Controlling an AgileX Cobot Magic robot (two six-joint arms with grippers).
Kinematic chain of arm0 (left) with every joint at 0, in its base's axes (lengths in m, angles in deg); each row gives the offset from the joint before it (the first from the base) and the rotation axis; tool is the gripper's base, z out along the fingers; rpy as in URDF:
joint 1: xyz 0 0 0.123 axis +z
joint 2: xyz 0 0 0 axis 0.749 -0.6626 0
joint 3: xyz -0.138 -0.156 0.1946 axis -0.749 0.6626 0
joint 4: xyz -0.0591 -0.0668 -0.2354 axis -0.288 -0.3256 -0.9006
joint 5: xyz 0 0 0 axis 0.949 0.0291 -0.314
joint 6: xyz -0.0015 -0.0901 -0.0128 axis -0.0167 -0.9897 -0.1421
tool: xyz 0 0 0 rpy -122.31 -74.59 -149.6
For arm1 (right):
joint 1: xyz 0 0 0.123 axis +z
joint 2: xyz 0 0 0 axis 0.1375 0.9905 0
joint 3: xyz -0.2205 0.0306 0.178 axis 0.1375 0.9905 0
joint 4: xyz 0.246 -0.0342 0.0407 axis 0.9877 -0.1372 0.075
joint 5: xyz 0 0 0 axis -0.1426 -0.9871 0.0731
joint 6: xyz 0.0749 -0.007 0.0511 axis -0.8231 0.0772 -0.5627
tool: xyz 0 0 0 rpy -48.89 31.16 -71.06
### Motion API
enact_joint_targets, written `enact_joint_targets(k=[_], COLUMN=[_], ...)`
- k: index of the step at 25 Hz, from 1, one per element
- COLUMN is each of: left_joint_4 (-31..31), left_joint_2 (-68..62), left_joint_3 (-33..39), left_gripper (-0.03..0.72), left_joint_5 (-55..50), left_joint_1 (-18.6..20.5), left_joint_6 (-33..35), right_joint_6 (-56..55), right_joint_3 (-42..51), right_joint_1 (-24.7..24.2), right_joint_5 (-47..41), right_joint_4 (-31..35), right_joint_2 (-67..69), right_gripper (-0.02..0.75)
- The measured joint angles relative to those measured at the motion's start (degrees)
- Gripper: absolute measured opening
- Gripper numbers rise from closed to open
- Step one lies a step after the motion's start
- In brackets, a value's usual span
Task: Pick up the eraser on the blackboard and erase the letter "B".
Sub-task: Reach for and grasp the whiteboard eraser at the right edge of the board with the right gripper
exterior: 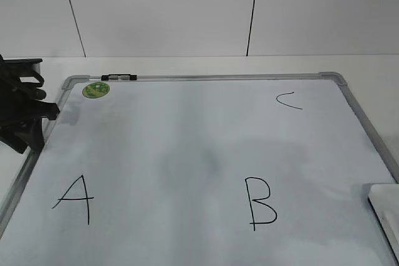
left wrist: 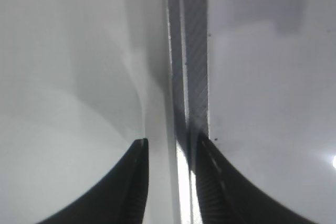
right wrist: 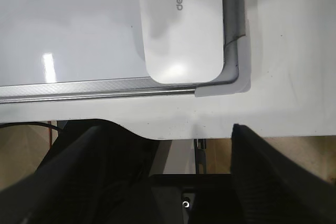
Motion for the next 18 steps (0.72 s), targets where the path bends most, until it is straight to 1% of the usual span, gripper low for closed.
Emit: enact_joint_targets(k=[5, 7, 12, 15, 18], left_joint_4=[0.00, -0.10, -0.62, -1.28, -1.42], left_joint_2=[0.00, 0.00, 0.00, 0.00, 0.00], left_joint_3=[0.00, 0.00, 0.00, 0.00, 0.00], left_gripper=[0.227, 0.188, 0.055, 0.021, 0.018], left_joint_5=[0.00, 0.00, 0.00, 0.00, 0.00], left_joint_1=[0.00, 0.00, -0.10, -0.10, -0.10], left_joint_6=[0.00, 0.00, 0.00, -0.34, -0.56], right_joint_6=[0.00, 0.00, 0.00, 0.00, 0.00], right_joint_3=[0.00, 0.00, 0.00, 0.00, 0.00], right_joint_1=[0.00, 0.00, 0.00, 0.00, 0.00], right_joint_5=[0.08, 0.08, 0.08, 0.08, 0.08], right_joint_4=[0.00, 0.00, 0.00, 0.00, -0.04], right_joint_2=[0.00, 0.00, 0.00, 0.00, 0.00], right_gripper=[0.571, 0.571, 0.572, 0.571, 0.571])
